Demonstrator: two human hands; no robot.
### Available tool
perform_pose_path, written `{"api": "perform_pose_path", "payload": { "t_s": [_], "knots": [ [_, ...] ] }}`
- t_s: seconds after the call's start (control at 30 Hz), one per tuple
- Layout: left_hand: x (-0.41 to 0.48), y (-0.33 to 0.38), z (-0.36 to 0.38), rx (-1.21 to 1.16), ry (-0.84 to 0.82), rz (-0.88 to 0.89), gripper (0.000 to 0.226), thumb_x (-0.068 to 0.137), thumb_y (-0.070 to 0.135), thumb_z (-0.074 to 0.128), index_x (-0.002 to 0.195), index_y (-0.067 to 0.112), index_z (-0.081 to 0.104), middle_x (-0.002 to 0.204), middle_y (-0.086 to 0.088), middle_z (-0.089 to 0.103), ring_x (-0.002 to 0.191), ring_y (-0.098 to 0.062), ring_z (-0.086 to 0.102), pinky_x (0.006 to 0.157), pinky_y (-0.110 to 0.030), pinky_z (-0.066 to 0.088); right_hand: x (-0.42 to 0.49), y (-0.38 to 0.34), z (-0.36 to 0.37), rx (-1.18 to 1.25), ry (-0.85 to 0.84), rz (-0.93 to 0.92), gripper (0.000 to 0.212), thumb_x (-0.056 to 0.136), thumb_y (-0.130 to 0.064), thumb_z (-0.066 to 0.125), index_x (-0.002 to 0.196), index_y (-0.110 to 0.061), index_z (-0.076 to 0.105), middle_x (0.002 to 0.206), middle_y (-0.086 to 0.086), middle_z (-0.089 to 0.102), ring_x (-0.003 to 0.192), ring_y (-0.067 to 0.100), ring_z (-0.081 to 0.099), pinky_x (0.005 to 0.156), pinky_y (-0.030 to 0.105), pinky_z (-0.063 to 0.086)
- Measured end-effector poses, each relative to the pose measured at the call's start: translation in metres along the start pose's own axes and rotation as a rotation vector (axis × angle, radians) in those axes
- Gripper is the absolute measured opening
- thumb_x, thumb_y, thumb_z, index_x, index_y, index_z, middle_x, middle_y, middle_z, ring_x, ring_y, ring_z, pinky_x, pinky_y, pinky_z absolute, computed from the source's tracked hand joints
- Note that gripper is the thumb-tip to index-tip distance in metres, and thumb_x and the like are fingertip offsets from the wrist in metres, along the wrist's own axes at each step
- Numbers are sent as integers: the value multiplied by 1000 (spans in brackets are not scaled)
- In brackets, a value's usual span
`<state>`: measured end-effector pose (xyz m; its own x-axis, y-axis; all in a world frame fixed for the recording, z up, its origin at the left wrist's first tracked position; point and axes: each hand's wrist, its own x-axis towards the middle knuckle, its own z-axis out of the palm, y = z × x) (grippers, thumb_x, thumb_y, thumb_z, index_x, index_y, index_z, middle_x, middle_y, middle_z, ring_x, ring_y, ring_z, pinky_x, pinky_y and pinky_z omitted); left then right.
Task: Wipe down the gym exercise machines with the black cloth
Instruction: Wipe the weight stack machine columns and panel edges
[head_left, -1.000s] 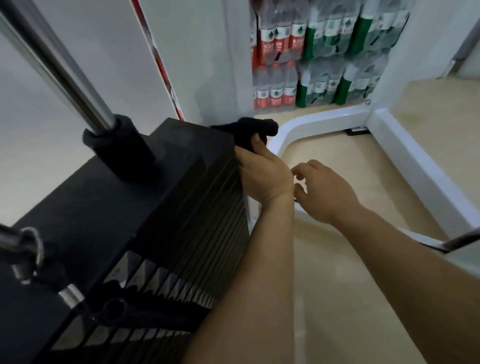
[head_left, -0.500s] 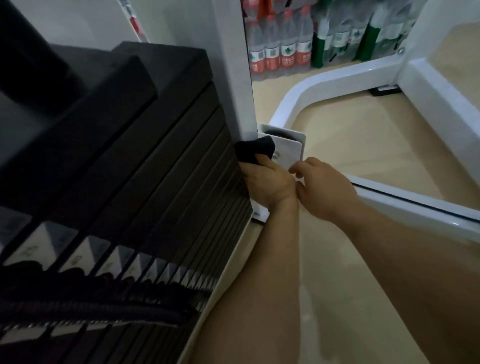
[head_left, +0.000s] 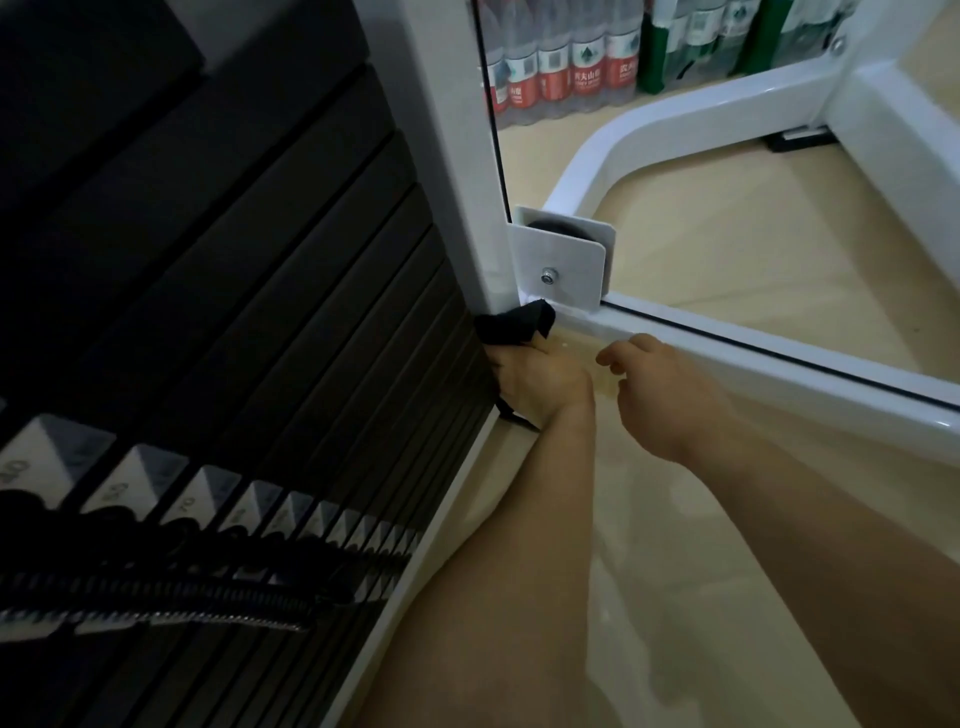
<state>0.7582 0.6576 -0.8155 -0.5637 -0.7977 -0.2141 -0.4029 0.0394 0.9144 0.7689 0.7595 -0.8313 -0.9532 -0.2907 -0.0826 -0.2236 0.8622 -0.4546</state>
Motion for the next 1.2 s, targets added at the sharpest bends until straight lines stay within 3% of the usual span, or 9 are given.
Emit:
{"api": "perform_pose_path", "payload": {
  "t_s": [0.17, 0.3, 0.4, 0.53, 0.7, 0.9, 0.97, 1.07, 1.2],
  "knots": [
    [-11, 37, -1, -197, 103, 154, 65, 101, 17, 56, 155, 2, 22, 150, -21, 42, 132, -33, 44, 107, -36, 31, 4, -7, 1, -47, -28, -63, 22, 88, -7, 56, 108, -13, 60, 107, 8, 55, 95, 32, 58, 72, 43, 50],
    [-5, 75, -4, -194, 397, 482, 60, 90, 5, 68, 140, -13, 41, 126, -32, 58, 109, -27, 45, 87, -34, 30, 12, -2, -3, -39, 56, -62, 26, 87, -1, 53, 108, -13, 63, 104, 7, 56, 93, 34, 58, 67, 37, 43],
    [-1, 81, -4, -183, 446, 592, 61, 89, 3, 68, 140, -15, 41, 125, -35, 58, 104, -23, 39, 83, -33, 30, 16, -1, -14, -12, 100, 1, 39, 89, -1, 49, 123, -16, 62, 120, 4, 58, 104, 29, 59, 73, 34, 42],
    [-3, 62, -4, -163, 301, 466, 57, 98, 7, 59, 148, -6, 35, 139, -29, 52, 118, -29, 46, 91, -25, 31, 7, 2, -22, 23, 100, 28, 42, 92, -3, 48, 129, -17, 60, 125, 2, 57, 110, 26, 59, 85, 40, 50],
    [-6, 21, 1, -13, 111, 211, 62, 104, 16, 48, 158, 11, 17, 154, -17, 41, 134, -35, 46, 102, -42, 40, -12, 10, -14, 26, 43, 75, 40, 94, -7, 48, 131, -18, 59, 129, 1, 55, 113, 25, 59, 91, 43, 51],
    [-36, -18, -11, -9, -72, 242, 71, 105, 15, 43, 159, 34, 1, 163, -1, 26, 141, -19, 41, 108, -37, 45, -30, 13, -14, -27, -5, 64, 41, 95, -14, 50, 136, -19, 54, 132, 2, 53, 117, 26, 57, 92, 45, 51],
    [-51, -37, -21, 71, -236, 284, 65, 105, 16, 43, 156, 41, 12, 159, -1, 37, 136, -16, 47, 107, -33, 46, -37, 12, -14, -61, -19, 26, 46, 95, -14, 50, 141, -18, 48, 131, 6, 53, 115, 30, 57, 89, 46, 52],
    [-56, -66, -41, 165, -503, 292, 37, 103, 22, 48, 139, 30, 52, 130, 7, 61, 115, -9, 59, 99, -30, 49, -49, 9, -12, -5, -27, -44, 56, 96, -17, 51, 150, -18, 35, 132, 11, 53, 110, 35, 57, 83, 43, 50],
    [-31, -79, -63, 296, -564, 289, 27, 98, 21, 59, 122, 28, 68, 113, 3, 59, 99, -14, 63, 90, -28, 53, -62, 7, 0, 35, 3, -60, 64, 98, -30, 51, 156, -24, 25, 144, 5, 48, 116, 30, 58, 86, 40, 50]
  ]
}}
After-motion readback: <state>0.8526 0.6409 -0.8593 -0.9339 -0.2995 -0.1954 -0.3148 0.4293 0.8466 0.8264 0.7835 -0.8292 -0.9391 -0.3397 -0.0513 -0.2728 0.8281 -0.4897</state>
